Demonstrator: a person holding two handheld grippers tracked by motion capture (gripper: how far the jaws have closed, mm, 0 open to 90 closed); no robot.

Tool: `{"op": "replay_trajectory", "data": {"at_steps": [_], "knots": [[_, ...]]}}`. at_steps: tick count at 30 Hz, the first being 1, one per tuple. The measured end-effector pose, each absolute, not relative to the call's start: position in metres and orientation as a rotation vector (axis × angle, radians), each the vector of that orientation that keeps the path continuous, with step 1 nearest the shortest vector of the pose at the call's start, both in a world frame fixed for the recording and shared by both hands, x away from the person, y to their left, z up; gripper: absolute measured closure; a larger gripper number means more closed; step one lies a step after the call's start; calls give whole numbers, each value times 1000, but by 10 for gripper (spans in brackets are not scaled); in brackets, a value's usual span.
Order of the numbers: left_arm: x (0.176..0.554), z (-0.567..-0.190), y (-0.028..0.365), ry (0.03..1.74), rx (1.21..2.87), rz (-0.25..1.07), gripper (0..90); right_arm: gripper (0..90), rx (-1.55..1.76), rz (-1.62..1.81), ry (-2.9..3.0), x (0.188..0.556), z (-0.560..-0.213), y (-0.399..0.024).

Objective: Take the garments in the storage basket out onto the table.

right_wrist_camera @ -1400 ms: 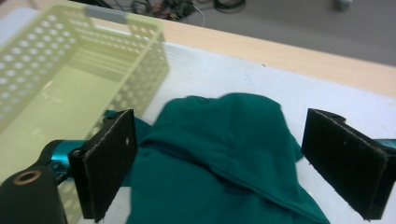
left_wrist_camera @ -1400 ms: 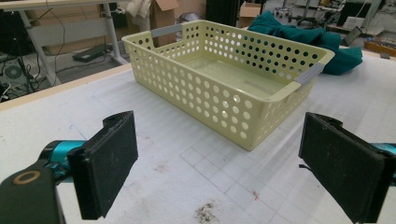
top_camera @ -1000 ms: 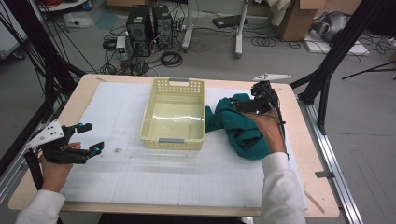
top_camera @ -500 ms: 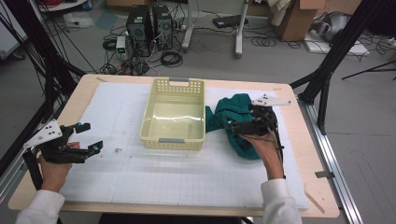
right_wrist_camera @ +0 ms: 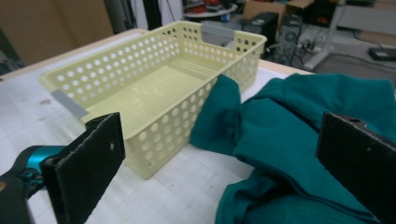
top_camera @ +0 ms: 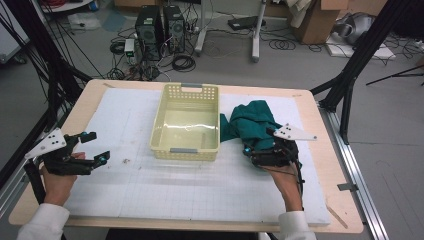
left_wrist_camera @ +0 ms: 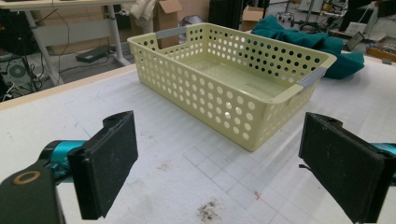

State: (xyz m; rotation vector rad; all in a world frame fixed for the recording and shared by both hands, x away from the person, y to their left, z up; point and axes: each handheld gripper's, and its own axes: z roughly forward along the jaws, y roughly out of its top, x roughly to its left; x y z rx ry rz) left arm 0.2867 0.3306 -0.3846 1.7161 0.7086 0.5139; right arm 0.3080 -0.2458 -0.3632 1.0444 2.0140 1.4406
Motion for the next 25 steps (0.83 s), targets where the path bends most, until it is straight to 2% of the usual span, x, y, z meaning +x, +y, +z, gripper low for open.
{"op": "replay_trajectory", "data": {"at_steps": [25], "knots": [[284,-381,330,681,1717,513,119,6,1080,1465,1953,293,-382,-258]]}}
